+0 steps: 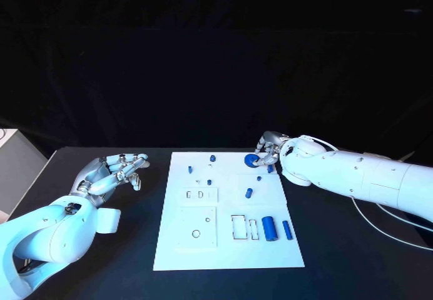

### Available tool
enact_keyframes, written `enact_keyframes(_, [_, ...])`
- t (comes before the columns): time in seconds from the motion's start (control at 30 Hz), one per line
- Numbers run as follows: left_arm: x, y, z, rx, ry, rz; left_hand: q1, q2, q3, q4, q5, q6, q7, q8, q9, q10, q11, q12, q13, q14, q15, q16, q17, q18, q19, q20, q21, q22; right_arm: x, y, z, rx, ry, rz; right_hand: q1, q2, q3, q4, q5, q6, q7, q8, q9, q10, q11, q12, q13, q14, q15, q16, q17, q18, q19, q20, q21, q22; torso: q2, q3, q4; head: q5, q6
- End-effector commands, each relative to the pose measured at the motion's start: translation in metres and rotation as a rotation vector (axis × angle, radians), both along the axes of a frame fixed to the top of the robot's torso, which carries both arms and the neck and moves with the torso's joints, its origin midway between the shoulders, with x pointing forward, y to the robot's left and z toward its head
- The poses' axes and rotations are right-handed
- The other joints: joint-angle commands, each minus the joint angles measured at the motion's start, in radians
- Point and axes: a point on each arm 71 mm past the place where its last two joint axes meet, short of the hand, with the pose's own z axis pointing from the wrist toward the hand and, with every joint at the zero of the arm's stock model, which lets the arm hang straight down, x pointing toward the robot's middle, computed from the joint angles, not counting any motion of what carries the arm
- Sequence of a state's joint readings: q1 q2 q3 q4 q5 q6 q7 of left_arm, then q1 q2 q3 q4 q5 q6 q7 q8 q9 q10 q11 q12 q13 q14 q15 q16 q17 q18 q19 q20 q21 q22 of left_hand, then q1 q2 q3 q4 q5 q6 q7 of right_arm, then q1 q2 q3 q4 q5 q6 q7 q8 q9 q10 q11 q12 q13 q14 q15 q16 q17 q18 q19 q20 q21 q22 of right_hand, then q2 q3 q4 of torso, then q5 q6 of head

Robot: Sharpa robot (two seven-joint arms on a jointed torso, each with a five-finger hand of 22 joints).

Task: Assemble the parts on the task board

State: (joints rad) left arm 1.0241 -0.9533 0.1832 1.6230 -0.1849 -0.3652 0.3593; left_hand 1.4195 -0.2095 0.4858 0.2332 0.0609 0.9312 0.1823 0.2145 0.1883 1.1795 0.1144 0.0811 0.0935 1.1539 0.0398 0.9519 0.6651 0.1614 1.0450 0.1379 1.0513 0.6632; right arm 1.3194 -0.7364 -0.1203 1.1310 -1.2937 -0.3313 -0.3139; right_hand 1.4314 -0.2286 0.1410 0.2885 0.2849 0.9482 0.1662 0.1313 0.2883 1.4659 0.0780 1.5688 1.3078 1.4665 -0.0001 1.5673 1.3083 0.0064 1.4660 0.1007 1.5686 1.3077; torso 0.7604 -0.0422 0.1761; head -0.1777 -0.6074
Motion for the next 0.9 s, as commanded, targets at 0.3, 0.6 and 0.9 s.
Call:
enact_keyframes(0.3, [-0.0005,-0.0027,0.0008,-0.004,-0.006,-0.02,-0.006,-0.002,0.003,-0.003,-0.003,-0.004,-0.001,0.004,0.001,0.001,0.0,0.005,0.001,-0.007,0.0,0.007,-0.002,0.01,-0.009,-0.001,0.006,0.002,0.0002,0.0032,-0.0062,0.014,0.061,0.014,0.004,0.022,0.011,-0.001,0.037,-0.001,-0.001,0.012,0.002,0.105,0.005,0.002,0.263,0.104,0.009,0.003,0.263,-0.006,0.105,0.01,0.002,0.263,0.0,0.0002,-0.0001,0.004,-0.002])
enact_keyframes(0.6, [-0.0006,-0.0024,0.0008,-0.003,-0.005,-0.02,-0.006,-0.001,0.004,-0.004,-0.003,-0.004,-0.001,0.005,0.002,-0.002,0.0,0.004,0.001,-0.007,0.001,0.008,-0.002,0.01,-0.01,-0.001,0.008,0.003,0.0001,0.0064,-0.0086,0.025,0.066,0.02,0.005,0.027,0.016,-0.001,0.04,0.003,-0.002,0.015,0.003,0.105,0.004,0.002,0.263,0.104,0.009,0.003,0.263,-0.006,0.105,0.01,0.002,0.263,0.0,-0.0005,0.0008,0.002,-0.007])
enact_keyframes(0.9, [-0.0004,-0.0028,0.0005,-0.002,-0.004,-0.021,-0.005,0.0,0.004,-0.005,-0.003,-0.004,-0.001,0.005,0.002,-0.003,0.0,0.004,0.001,-0.007,0.001,0.008,-0.002,0.01,-0.011,-0.001,0.008,0.003,0.0002,0.0074,-0.0082,0.029,0.057,0.021,-0.017,0.016,0.004,0.002,0.035,-0.005,0.0,0.012,0.001,0.105,0.006,0.002,0.263,0.104,0.01,0.003,0.263,-0.006,0.105,0.011,0.002,0.263,0.0,-0.0004,-0.0002,0.004,-0.009])
